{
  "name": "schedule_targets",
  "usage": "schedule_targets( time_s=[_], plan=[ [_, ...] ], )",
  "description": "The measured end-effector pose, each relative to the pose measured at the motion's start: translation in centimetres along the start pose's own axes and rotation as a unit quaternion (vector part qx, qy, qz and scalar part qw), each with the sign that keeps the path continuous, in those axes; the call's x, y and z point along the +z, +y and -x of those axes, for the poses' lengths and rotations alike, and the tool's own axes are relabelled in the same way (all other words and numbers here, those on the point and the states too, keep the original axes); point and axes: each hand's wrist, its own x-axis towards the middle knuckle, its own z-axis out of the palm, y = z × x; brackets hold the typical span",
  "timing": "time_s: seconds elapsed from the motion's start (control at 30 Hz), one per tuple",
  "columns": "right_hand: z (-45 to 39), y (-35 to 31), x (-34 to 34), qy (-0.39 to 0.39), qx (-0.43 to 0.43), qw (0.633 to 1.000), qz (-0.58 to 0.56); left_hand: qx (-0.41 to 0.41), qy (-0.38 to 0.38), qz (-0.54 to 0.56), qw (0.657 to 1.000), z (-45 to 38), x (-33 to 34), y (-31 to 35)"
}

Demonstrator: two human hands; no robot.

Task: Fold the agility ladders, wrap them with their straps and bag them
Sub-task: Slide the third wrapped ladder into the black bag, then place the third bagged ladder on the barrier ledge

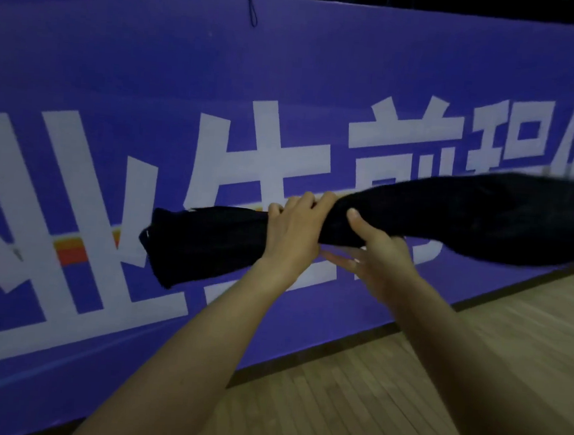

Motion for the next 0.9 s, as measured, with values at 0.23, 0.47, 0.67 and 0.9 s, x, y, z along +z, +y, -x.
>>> schedule_targets(
  time_s=[0.23, 0.47, 0.67, 0.9],
  plan=[
    [-6.8, 2.9, -0.7, -0.017, -0.033, 0.997, -0.065, 0.005, 0.061, -0.008, 0.998, -2.0, 5.6, -3.5],
    [-18.9, 3.9, 0.1, -0.015, 0.003, 0.994, -0.106, 0.046, 0.115, -0.036, 0.992, -9.6, 12.4, -8.5],
    [-26.5, -3.8, 2.6, -0.017, 0.020, 0.993, -0.116, 0.050, 0.095, -0.070, 0.992, -20.6, 9.4, -10.7],
    [-35.2, -20.0, 5.5, -0.037, -0.031, 0.995, -0.091, 0.052, 0.082, -0.089, 0.991, -37.7, 3.7, -9.3]
  ],
)
